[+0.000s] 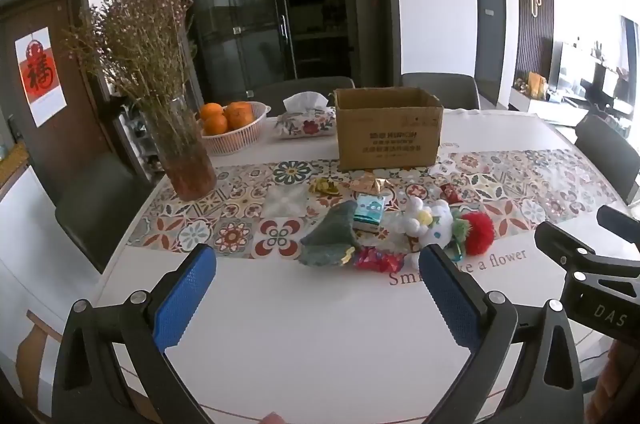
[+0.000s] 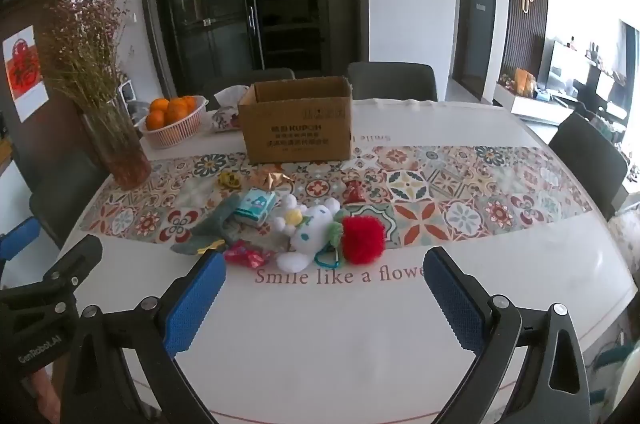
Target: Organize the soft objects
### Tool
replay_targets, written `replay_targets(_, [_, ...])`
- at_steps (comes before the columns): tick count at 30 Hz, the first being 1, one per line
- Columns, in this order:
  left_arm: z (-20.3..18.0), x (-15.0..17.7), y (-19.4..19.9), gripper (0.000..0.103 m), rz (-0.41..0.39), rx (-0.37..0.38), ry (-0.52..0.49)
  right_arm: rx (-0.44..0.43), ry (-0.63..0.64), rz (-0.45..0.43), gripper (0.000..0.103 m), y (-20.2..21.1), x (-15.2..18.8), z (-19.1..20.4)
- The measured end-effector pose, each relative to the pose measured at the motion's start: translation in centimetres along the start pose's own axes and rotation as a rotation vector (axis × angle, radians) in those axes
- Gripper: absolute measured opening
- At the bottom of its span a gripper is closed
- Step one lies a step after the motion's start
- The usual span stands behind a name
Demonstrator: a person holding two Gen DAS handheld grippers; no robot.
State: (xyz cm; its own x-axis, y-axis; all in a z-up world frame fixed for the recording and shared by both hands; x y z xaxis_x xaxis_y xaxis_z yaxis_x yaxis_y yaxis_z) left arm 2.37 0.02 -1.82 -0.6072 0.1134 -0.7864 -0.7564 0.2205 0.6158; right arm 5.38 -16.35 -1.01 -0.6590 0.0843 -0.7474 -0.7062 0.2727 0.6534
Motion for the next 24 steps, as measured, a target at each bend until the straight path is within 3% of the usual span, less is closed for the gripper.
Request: replay_targets(24, [0.23, -0.63, 0.48, 0.103, -0.040, -0.007, -0.014, -0.009, -0.009, -0.004, 0.101, -0.01, -0.18, 0.64])
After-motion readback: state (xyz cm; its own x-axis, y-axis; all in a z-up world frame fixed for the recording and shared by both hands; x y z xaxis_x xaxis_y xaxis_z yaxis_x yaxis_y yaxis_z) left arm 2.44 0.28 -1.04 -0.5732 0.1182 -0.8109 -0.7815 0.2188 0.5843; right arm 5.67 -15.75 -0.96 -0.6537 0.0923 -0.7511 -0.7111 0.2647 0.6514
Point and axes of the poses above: each gripper's, at about its wrist camera, not at the fingertips, and y roughly against the way its jaws point, z to its left, x to its underside, the point moved 3 cm from there along -y, roughly the way its jaws point, and after that the axes turned 13 degrees about x, right-handed, at the moved point
